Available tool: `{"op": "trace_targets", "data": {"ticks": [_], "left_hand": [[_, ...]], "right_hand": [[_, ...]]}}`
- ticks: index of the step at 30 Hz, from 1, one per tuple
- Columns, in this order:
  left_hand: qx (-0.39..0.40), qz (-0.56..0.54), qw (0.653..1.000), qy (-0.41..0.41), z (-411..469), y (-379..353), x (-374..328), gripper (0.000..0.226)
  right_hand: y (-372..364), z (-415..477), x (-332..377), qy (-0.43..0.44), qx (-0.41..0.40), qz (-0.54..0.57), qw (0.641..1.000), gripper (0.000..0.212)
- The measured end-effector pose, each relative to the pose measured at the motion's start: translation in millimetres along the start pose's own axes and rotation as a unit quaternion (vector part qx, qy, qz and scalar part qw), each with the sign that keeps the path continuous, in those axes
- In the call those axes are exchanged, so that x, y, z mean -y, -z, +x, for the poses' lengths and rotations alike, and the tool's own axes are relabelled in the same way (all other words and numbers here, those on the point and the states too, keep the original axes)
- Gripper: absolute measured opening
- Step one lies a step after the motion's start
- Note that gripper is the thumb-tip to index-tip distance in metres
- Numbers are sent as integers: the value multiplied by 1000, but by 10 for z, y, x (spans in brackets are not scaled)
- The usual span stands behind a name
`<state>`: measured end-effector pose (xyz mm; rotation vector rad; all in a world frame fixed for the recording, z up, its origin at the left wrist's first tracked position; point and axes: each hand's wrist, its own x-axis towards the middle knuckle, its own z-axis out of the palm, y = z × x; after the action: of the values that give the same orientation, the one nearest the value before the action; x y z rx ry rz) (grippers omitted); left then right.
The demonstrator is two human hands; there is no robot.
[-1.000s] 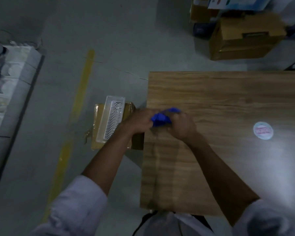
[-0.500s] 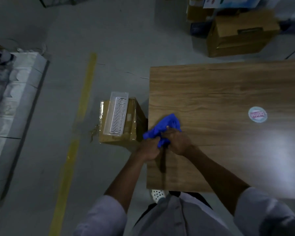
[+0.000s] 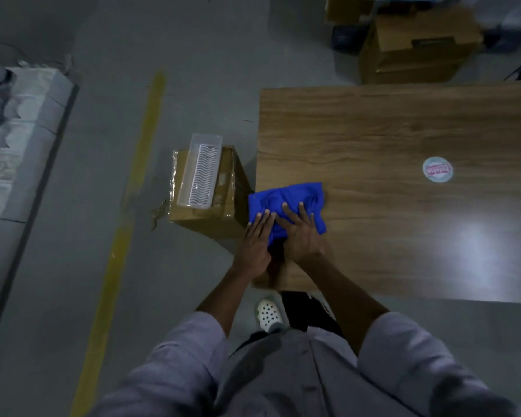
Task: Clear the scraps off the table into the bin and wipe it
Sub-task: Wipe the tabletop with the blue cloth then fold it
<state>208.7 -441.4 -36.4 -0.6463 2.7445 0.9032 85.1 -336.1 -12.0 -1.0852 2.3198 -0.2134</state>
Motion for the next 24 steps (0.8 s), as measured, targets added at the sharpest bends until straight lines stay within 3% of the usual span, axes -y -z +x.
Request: {"op": "trace_targets", "data": {"ticks": [4,7,11,12,14,16,17,19,20,21,22,24], "left_hand": [[-36,-83,996,-7,-723,-257,80,88],[-7,-132,991,22,-1123,-258,32,75],[83,-219,970,71,-1376,63,-23,45],[67,-259,960,77,-1427,162,-69,42],[-21,-336,935,114,-1466,305,-181,39],[-155,-443,862,191,-1376,337,-255,32],[-214,-506,796,253,-1305,315,-257,24],[-254,-625,627,390,-1183,271,-240,15],[-246,-666,548,442,-1164,226,-233,22],[-246,-688,495,470,-1163,179,-233,28],[-253,-692,471,486,-1169,122,-230,30],[-260,-669,481,504,-1183,22,-218,31]], "right_hand": [[-316,-489,31,75,18,66,995,71],[-561,-858,19,100,-18,85,991,59],[-231,-1264,126,68,97,-23,993,52],[-138,-1326,123,54,93,-47,993,50],[114,-1405,186,24,4,-39,999,41],[386,-1345,323,29,-157,-4,987,40],[490,-1246,386,50,-226,20,973,43],[653,-1013,549,79,-282,38,956,55],[686,-926,627,87,-278,17,956,59],[668,-873,699,96,-258,-21,961,61],[615,-819,734,110,-208,-69,969,60],[442,-763,727,137,5,-178,974,57]]}}
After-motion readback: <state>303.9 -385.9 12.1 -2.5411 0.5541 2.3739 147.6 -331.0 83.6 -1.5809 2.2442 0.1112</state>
